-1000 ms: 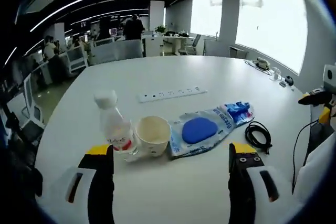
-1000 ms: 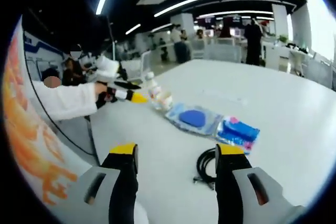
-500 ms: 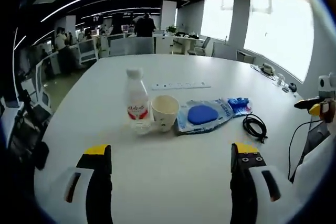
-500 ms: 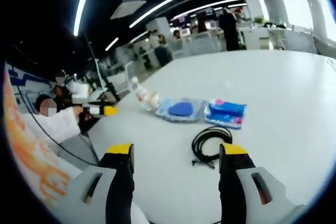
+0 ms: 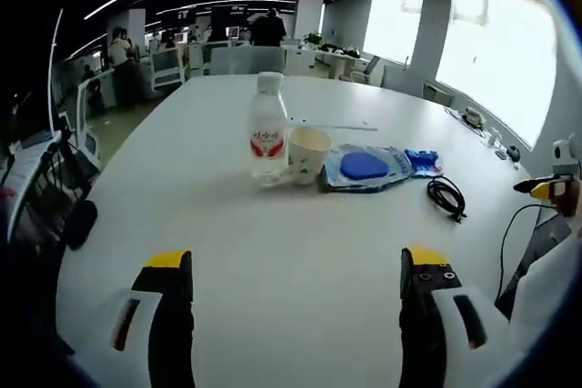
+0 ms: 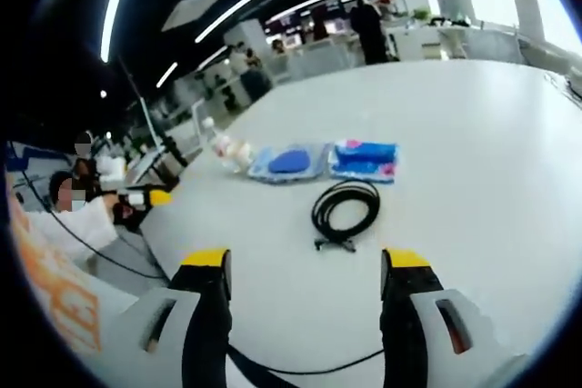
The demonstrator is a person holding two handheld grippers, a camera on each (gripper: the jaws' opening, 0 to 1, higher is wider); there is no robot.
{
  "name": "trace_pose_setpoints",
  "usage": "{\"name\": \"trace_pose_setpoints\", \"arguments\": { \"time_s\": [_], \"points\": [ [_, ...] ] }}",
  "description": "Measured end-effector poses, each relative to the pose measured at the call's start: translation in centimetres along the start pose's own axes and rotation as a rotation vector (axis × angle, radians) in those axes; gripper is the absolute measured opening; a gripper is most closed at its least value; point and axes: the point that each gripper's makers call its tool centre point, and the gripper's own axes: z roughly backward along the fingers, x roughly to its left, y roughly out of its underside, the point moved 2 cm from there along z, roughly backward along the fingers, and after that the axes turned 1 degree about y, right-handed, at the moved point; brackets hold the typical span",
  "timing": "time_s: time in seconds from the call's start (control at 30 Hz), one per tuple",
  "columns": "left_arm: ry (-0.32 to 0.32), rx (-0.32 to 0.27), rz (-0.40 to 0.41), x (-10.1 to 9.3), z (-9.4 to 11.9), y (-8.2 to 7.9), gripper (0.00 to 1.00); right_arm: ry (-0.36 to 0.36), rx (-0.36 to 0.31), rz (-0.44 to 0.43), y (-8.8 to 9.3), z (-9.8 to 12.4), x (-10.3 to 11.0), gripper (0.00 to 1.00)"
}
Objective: Arrange the tabletop items into an orderly group along one side of the table until the central work area is clear of visible clutter.
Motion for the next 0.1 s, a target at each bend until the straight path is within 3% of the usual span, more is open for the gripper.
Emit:
{"name": "trace_pose_setpoints", "arguments": {
  "time_s": [0.1],
  "points": [
    [0.002, 0.007, -0.002, 0.01, 0.13, 0.18, 0.97, 0.011, 0.016, -0.009, 0.69, 0.24, 0.03, 0.65]
  ]
}}
